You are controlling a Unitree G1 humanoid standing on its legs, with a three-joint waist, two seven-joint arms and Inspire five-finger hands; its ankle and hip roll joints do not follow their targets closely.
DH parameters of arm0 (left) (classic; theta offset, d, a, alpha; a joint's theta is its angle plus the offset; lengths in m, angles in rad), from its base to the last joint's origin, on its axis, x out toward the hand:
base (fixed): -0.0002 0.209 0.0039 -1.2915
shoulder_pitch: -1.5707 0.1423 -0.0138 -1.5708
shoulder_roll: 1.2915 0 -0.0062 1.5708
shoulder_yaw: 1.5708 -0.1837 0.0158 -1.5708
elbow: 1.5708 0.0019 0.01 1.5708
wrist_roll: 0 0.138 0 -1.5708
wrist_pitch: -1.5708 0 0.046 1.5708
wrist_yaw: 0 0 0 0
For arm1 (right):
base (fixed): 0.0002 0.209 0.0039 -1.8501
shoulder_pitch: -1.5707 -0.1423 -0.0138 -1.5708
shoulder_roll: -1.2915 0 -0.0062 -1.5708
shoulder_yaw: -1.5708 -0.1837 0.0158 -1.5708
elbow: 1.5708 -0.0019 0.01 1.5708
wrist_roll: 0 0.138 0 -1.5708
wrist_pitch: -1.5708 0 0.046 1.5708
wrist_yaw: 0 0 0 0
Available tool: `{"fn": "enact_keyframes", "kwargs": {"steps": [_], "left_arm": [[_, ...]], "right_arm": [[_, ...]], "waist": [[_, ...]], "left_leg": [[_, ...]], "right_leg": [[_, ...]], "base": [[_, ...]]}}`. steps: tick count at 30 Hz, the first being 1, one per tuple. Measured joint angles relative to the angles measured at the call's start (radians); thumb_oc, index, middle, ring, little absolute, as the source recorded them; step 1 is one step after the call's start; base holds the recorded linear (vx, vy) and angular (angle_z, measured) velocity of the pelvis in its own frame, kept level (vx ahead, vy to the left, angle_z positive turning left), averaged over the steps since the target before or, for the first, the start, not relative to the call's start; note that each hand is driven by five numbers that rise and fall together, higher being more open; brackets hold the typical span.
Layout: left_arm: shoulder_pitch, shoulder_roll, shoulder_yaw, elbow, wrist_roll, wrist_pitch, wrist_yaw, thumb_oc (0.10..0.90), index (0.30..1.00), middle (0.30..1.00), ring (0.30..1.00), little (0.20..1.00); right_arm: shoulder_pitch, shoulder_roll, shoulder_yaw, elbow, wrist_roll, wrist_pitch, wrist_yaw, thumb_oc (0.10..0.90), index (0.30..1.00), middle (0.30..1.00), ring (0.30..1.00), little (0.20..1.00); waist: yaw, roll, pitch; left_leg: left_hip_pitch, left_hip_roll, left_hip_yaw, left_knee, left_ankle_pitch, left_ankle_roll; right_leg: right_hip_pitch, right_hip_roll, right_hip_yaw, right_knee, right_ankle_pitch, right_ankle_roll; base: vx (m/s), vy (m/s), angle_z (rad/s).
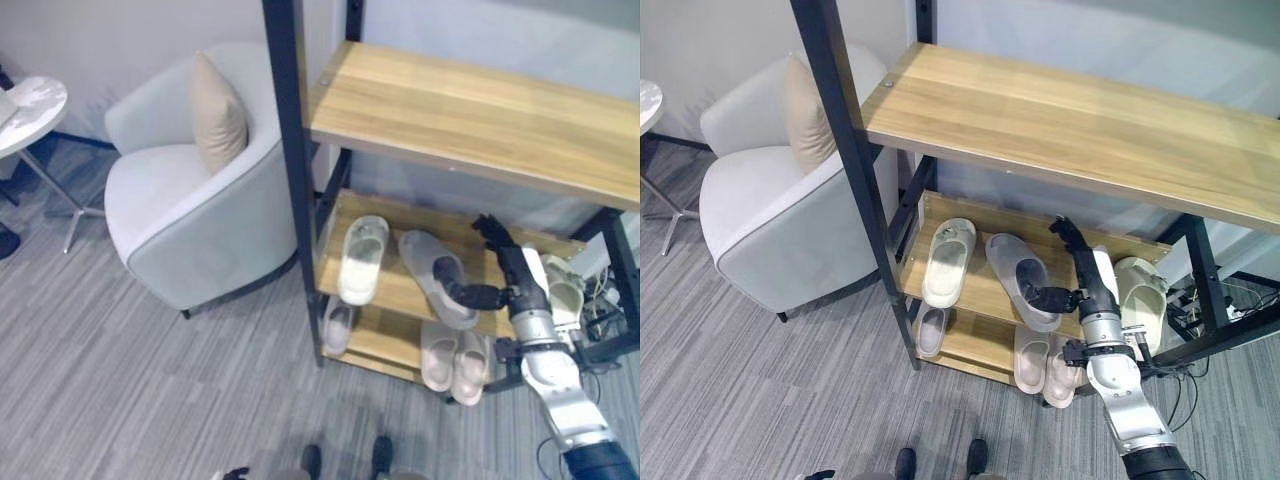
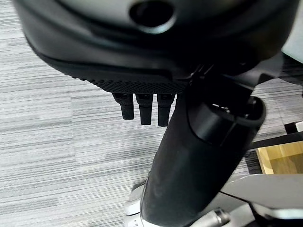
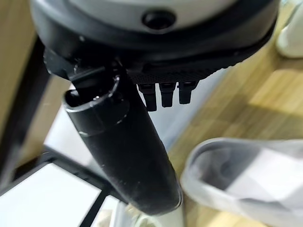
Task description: Arrange the slippers neatly on the shoe rack.
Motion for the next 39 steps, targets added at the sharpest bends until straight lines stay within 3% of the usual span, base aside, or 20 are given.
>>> {"fn": "enact_keyframes", "kwargs": {"steps": [4,11,17,20,34,35,38,39], "left_arm": [[-0.029,0.014,-0.021,-0.026,-0.042,-0.008,0.001,0.8,0.9,0.9,0.9,0.9],[-0.077,0.002,-0.03,-0.004,-0.069,-0.027,0.012,0.8,0.9,0.9,0.9,0.9],[-0.088,-0.013,-0.038,-0.002,-0.099,-0.031,0.015,0.8,0.9,0.9,0.9,0.9],[-0.1,-0.013,-0.04,-0.032,-0.119,-0.031,0.021,0.8,0.9,0.9,0.9,0.9],[-0.17,-0.005,-0.098,-0.07,-0.114,-0.044,0.041,0.8,0.9,0.9,0.9,0.9],[-0.168,-0.005,-0.101,-0.068,-0.114,-0.044,0.041,0.8,0.9,0.9,0.9,0.9],[-0.166,-0.006,-0.105,-0.065,-0.112,-0.045,0.041,0.8,0.9,0.9,0.9,0.9],[-0.165,-0.006,-0.106,-0.061,-0.112,-0.045,0.041,0.8,0.9,0.9,0.9,0.9]], "right_arm": [[-0.098,-0.016,-0.004,0.069,0.073,0.003,-0.037,0.8,0.9,0.9,0.9,0.9],[-0.232,-0.041,0.008,0.114,0.073,-0.007,-0.073,0.8,0.9,0.9,0.9,0.9],[-0.283,-0.042,0.008,0.194,0.074,-0.003,-0.108,0.8,0.9,0.9,0.9,0.9],[-0.287,-0.041,-0.008,0.194,0.091,-0.012,-0.126,0.8,0.9,0.9,0.9,0.9],[-0.38,0.008,0.007,0.278,0.234,-0.026,-0.143,0.8,0.9,0.9,0.9,0.9],[-0.382,0.007,0.011,0.285,0.235,-0.026,-0.143,0.642,0.662,0.662,0.662,0.662],[-0.395,0.007,0.02,0.301,0.257,-0.026,-0.14,0.507,0.46,0.46,0.46,0.46],[-0.395,0.007,0.023,0.301,0.272,-0.026,-0.14,0.4,0.3,0.3,0.3,0.3]], "waist": [[0.016,0.01,0.01],[0.028,0.029,0.081],[0.04,0.056,0.143],[0.039,0.073,0.152],[0.041,0.086,0.151],[0.042,0.088,0.15],[0.043,0.093,0.149],[0.042,0.094,0.148]], "left_leg": [[-0.1,-0.001,0.002,0.026,0.015,-0.004],[-0.14,0.001,0.001,0.003,0.037,-0.022],[-0.163,0.002,-0.002,-0.013,0.06,-0.011],[-0.161,0.002,-0.01,-0.025,0.062,-0.01],[-0.147,0.001,-0.049,-0.03,0.079,-0.014],[-0.142,0.001,-0.049,-0.03,0.079,-0.014],[-0.141,-0.002,-0.051,-0.03,0.08,-0.013],[-0.141,-0.003,-0.051,-0.03,0.08,-0.013]], "right_leg": [[-0.088,0.0,-0.001,0.0,0.028,-0.008],[-0.138,0.001,0.003,-0.001,0.033,-0.002],[-0.167,0.003,-0.003,0.0,0.047,-0.016],[-0.167,0.004,-0.012,-0.001,0.047,-0.016],[-0.137,0.0,-0.043,-0.001,0.043,-0.015],[-0.132,-0.001,-0.043,-0.001,0.043,-0.015],[-0.13,-0.003,-0.044,-0.001,0.043,-0.016],[-0.13,-0.004,-0.044,-0.001,0.043,-0.016]], "base": [[-0.07,-0.02,0.01],[-0.02,-0.004,0.0],[0.02,0.002,0.02],[0.06,-0.01,0.06],[0.02,-0.009,0.08],[0.0,0.0,0.0],[-0.03,0.013,0.02],[-0.04,0.017,0.01]]}}
